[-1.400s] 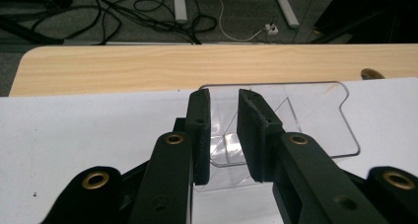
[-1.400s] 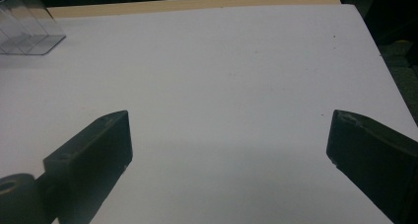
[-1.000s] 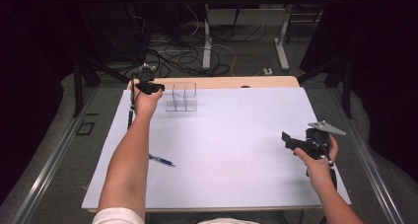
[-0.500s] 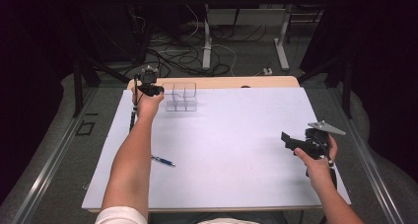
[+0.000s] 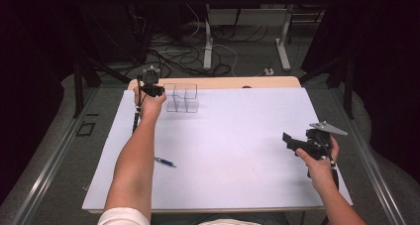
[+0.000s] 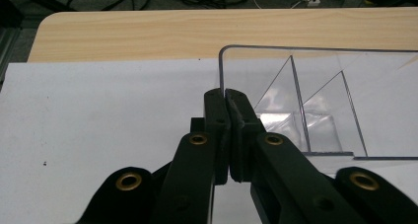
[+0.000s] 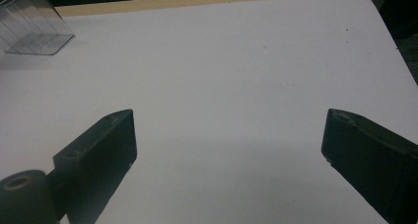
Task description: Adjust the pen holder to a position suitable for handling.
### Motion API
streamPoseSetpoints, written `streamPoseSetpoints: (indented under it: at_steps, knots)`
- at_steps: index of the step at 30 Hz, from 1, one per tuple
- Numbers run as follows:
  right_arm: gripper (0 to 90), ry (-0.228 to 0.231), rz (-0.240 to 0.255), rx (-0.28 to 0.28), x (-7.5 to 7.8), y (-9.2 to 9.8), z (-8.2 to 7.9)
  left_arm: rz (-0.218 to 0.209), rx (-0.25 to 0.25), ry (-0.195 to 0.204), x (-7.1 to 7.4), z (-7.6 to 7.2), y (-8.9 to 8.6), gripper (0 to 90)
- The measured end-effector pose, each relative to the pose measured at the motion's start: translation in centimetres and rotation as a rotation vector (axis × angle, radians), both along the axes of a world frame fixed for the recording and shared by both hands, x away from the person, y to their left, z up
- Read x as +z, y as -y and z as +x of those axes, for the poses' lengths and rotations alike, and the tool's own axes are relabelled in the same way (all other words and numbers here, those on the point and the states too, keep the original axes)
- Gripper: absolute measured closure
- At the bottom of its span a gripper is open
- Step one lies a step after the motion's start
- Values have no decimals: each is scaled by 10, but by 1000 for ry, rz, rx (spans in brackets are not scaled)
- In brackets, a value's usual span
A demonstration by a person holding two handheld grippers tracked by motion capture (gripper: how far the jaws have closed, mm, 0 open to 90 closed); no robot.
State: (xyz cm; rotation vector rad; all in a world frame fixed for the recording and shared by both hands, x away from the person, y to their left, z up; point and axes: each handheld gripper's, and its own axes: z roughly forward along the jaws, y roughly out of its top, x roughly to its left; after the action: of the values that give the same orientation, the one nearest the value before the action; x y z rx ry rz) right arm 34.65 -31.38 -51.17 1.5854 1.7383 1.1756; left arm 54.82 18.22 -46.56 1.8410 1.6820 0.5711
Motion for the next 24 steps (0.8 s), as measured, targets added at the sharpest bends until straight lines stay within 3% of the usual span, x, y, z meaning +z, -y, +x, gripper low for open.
streamPoseSetpoints:
  at_steps: [16, 24]
  knots:
    - [69, -6, 13, 6, -1, 3, 1, -9, 30, -48, 4, -4, -1, 899]
    - [69, -13, 19, 3, -1, 2, 2, -22, 40, -52, 4, -17, -7, 899]
